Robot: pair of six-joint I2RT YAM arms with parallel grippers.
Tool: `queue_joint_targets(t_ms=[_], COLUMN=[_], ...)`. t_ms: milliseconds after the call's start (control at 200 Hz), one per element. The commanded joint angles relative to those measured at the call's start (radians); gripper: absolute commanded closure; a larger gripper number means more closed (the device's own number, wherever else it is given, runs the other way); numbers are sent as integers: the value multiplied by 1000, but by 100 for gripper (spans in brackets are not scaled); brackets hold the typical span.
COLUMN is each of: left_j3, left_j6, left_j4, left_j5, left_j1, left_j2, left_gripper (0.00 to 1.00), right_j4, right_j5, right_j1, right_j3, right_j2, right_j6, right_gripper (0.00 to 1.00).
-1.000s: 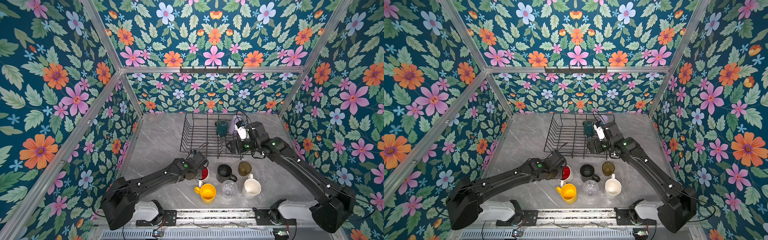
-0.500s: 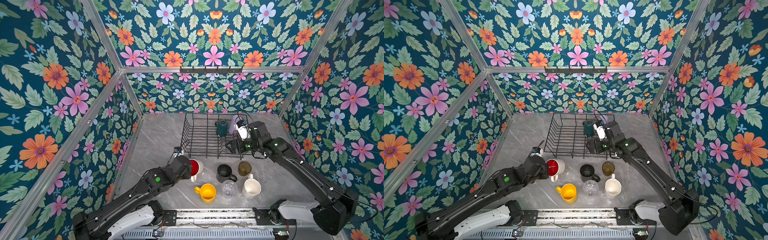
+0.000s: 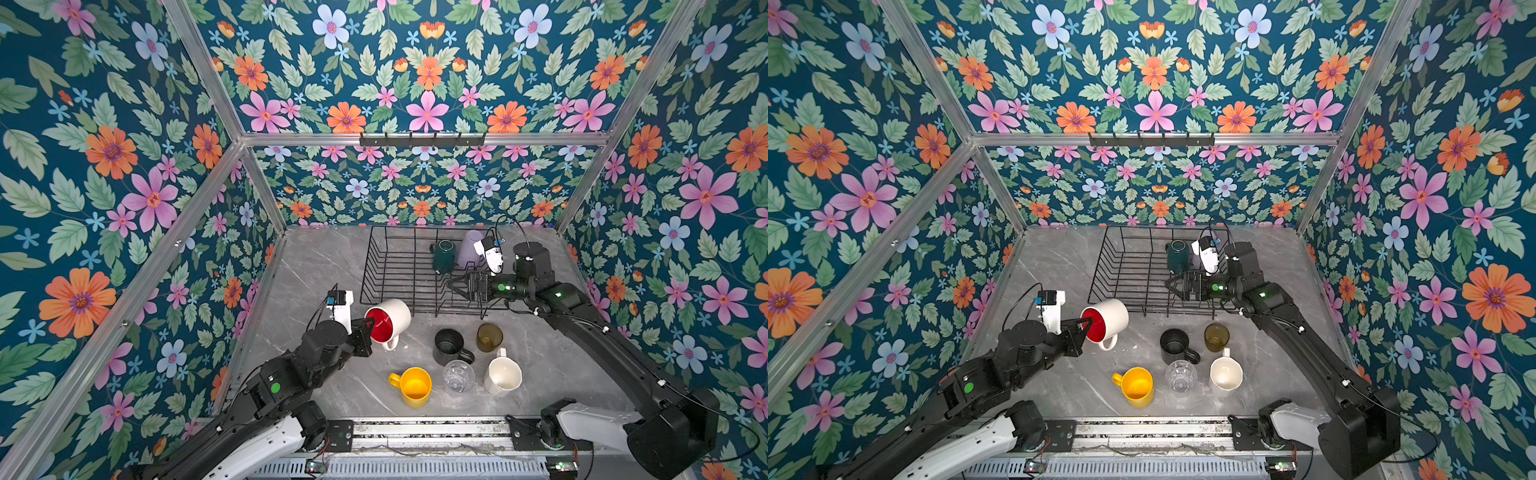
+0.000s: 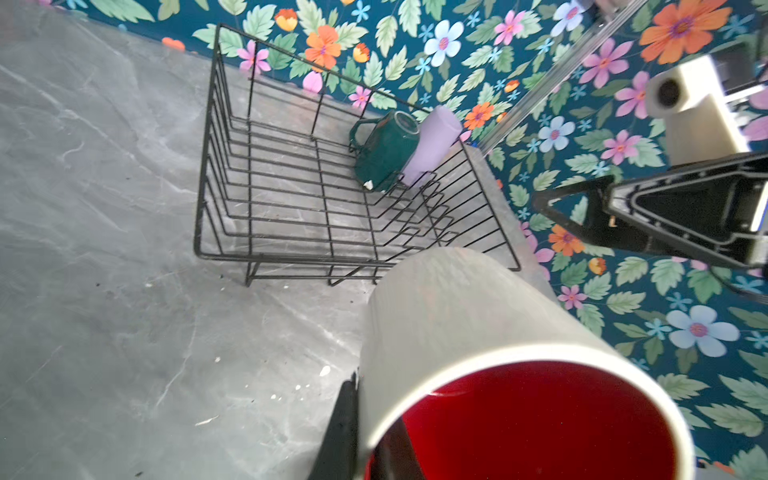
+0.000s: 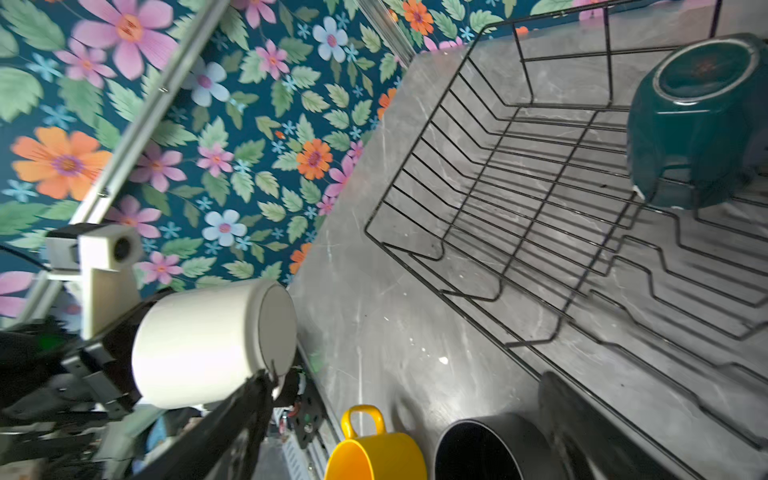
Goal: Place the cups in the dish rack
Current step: 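Lift the white mug and tip it toward the rack with the left gripper, then close the right gripper on the white mug's base beside the left gripper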
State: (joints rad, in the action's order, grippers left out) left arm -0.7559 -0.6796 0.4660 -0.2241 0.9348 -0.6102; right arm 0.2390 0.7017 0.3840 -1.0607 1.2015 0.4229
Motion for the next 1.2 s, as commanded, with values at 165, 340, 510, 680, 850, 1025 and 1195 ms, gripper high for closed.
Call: queue_joint_targets(t_ms=[165, 340, 510, 680, 850, 1025, 1195], left_j3=[17, 33, 105, 129, 144, 138, 142], left_j6=[25, -9, -98, -150, -194, -213, -220], left_j4=[-288, -370, -566, -747, -929, -985, -1014], left_j5=[136, 315, 611, 787, 921, 965, 982], left_j1=[-21, -120, -304, -350, -353, -353, -353], left_j2=[-45, -76, -102, -189, -279, -345, -374], left_gripper=[100, 100, 100, 100, 100, 100, 100], right_j4=[-213, -259, -280, -279, -278, -285, -274], right_j5=[200, 241, 279, 302, 328, 366, 392], right_j1=[-8, -7, -7, -8, -7, -7, 11], right_j3=[33, 47, 53, 63, 70, 76, 74], right_j2=[-38, -36, -38, -43, -41, -43, -48], right_j6=[89, 109, 114, 108, 103, 98, 79], right_gripper=[1, 1, 1, 1, 1, 1, 1])
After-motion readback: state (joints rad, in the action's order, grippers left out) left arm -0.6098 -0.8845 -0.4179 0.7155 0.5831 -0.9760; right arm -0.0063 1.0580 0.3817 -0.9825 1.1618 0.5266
